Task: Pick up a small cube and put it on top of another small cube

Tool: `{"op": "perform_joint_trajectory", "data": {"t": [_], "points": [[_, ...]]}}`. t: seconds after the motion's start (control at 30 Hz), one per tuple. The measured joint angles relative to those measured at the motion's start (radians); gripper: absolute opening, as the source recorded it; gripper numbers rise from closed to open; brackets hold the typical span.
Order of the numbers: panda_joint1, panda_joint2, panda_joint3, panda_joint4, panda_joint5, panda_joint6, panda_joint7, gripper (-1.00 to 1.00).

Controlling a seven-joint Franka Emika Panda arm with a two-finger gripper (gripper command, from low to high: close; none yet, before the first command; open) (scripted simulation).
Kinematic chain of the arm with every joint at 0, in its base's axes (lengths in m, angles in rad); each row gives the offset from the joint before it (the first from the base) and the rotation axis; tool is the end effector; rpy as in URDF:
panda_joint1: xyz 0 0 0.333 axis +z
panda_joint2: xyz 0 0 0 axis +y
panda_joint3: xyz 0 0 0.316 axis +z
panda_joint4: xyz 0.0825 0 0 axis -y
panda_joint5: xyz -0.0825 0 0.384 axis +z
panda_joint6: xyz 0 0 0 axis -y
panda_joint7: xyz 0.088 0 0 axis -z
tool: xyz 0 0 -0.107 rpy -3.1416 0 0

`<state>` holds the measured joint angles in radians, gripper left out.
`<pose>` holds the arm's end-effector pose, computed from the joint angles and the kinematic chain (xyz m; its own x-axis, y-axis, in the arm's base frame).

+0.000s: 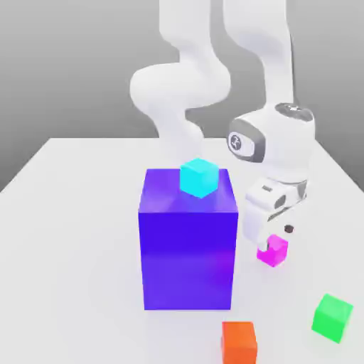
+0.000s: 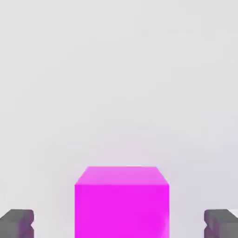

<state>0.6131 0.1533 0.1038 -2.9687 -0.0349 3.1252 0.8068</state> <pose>0.2287 0.2068 0.1440 0.9984 -0.0562 -0.0078 -0.0563 -0.9983 -0.0137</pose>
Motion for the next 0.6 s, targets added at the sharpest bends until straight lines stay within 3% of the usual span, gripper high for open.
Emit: {"op": "perform_joint_trajectory", "data": {"t": [0.07,0.1,0.33,0.43,0.6], "points": [[0.067,0.053,-0.063,0.007,0.002,0.045,0.003,0.0],[0.094,0.077,-0.086,0.01,0.009,0.065,0.001,-1.0],[0.101,0.082,-0.093,0.011,0.007,0.069,0.004,-1.0],[0.037,0.019,-0.031,0.003,0.015,0.017,-0.009,-1.0],[-0.012,-0.115,0.05,-0.02,0.114,-0.096,-0.078,-1.0]]}}
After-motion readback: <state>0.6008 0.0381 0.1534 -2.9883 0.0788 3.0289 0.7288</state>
